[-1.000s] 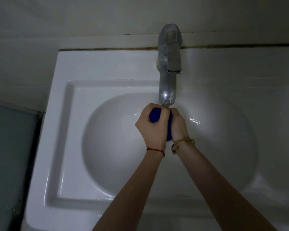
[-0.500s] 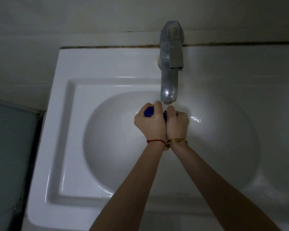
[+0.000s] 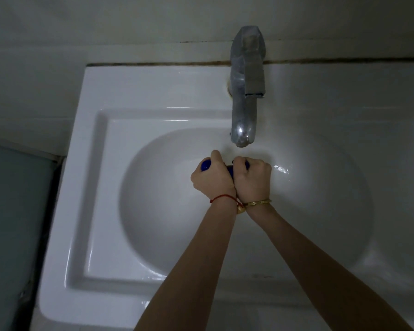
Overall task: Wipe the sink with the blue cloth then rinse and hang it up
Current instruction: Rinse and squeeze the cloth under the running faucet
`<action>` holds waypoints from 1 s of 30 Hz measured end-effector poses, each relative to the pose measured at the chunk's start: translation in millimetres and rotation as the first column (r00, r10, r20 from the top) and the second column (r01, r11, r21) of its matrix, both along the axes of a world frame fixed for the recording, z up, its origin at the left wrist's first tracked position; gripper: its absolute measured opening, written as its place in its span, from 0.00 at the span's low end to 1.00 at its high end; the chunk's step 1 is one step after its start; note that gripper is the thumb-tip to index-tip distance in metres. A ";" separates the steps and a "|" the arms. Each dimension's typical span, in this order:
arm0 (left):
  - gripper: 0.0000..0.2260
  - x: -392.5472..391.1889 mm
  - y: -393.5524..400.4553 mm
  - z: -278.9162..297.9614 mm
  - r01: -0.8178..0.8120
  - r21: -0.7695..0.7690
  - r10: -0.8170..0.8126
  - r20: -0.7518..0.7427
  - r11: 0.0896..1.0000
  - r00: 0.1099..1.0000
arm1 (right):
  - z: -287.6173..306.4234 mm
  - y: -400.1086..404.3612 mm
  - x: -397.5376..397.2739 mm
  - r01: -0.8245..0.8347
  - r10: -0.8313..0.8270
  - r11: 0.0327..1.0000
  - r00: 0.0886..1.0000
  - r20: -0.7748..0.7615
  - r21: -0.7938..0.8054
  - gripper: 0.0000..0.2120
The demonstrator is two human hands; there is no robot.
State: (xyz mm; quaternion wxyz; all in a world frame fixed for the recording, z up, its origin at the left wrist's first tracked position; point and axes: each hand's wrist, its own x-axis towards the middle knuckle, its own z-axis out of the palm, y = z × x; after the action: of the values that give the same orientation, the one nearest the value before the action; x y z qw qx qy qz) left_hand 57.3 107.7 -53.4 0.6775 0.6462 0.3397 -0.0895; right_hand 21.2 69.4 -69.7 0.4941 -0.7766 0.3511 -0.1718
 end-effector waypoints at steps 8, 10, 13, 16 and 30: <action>0.24 -3.3 1.5 -1.4 -0.040 -0.032 0.036 -0.125 0.999 0.992 | -0.1 -0.6 -7.4 -0.071 0.083 0.985 0.994 0.072 -0.159 0.18; 0.24 -6.6 2.1 -0.3 -0.053 -0.058 0.042 -0.169 0.997 0.985 | -0.8 -2.8 -11.0 -0.096 0.120 0.971 0.988 0.101 -0.220 0.18; 0.22 -13.5 2.7 0.4 -0.043 -0.063 0.030 -0.188 0.997 0.982 | -2.8 -5.7 -14.5 -0.102 0.140 0.947 0.985 0.103 -0.306 0.16; 0.16 -17.5 3.7 -1.8 0.022 0.004 -0.021 -0.147 1.000 0.989 | -4.8 -8.1 -18.2 -0.081 0.127 0.931 0.986 0.108 -0.356 0.15; 0.14 -15.3 40.2 15.0 0.515 -0.313 -0.565 -0.091 0.798 0.820 | 18.8 -29.8 -35.8 0.021 0.076 0.879 0.980 -0.184 0.475 0.12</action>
State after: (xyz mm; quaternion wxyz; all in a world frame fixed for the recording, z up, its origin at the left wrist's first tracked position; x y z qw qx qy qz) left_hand 42.0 147.9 -38.3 0.6724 0.6054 0.1844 -0.3839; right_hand -14.6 39.5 -50.9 0.6345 -0.6497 0.4186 0.0041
